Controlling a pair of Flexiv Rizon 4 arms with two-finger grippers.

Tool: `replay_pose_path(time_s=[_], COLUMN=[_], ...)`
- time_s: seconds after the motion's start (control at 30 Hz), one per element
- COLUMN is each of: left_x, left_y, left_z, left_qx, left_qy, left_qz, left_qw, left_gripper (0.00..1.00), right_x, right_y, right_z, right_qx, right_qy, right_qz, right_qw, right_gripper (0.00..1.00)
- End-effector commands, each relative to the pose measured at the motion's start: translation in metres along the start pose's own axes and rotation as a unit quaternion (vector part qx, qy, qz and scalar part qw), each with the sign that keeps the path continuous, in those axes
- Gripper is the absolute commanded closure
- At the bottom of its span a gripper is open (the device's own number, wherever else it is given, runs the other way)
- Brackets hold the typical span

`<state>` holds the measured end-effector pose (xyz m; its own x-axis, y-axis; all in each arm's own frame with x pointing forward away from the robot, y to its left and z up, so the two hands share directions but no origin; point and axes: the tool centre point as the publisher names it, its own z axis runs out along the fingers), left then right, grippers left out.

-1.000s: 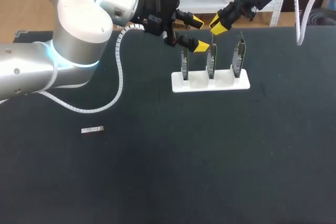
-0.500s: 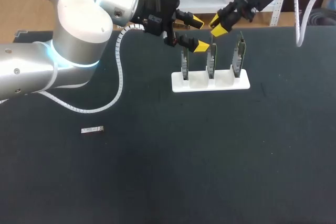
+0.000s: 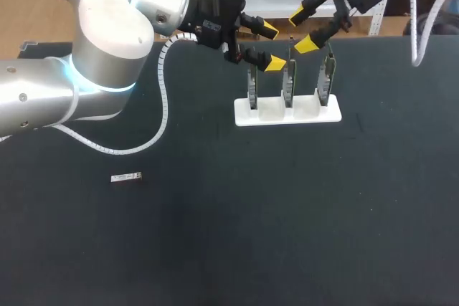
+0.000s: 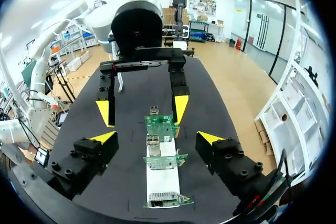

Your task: Pick up the optical module with the left hand, and insert it into the network port with the right hand.

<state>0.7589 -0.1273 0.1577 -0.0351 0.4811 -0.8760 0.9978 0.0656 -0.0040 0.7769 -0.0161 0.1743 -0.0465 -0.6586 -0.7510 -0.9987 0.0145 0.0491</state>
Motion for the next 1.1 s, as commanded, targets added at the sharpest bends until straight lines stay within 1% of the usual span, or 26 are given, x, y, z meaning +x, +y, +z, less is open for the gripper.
replay_pose_path(time_s=[0.03, 0.43, 0.47, 0.5, 0.83, 1.1], left_x=[-0.0011, -0.0011, -0.0011, -0.0011, -0.0011, -0.0011], left_y=[0.0013, 0.0013, 0.0013, 0.0013, 0.0013, 0.0013], left_z=[0.0006, 0.0006, 0.0006, 0.0006, 0.0006, 0.0006], left_qx=[0.001, 0.001, 0.001, 0.001, 0.001, 0.001], left_qy=[0.003, 0.003, 0.003, 0.003, 0.003, 0.003], left_qz=[-0.001, -0.001, -0.001, -0.001, -0.001, -0.001], left_qw=[1.000, 1.000, 1.000, 1.000, 1.000, 1.000], left_gripper=[0.00, 0.00, 0.00, 0.00, 0.00, 0.00], right_x=[0.0102, 0.0146, 0.0151, 0.0157, 0.0146, 0.0093], right_y=[0.0157, 0.0192, 0.0190, 0.0188, 0.0177, 0.0149], right_z=[-0.0093, -0.0117, -0.0121, -0.0126, -0.0133, -0.0131], right_qx=[0.022, 0.030, 0.032, 0.037, 0.039, 0.040], right_qy=[-0.018, -0.026, -0.026, -0.023, -0.026, -0.029], right_qz=[0.000, -0.001, -0.002, -0.001, -0.010, -0.021], right_qw=[1.000, 0.999, 0.999, 0.999, 0.999, 0.999], right_gripper=[0.00, 0.00, 0.55, 1.00, 1.00, 1.00])
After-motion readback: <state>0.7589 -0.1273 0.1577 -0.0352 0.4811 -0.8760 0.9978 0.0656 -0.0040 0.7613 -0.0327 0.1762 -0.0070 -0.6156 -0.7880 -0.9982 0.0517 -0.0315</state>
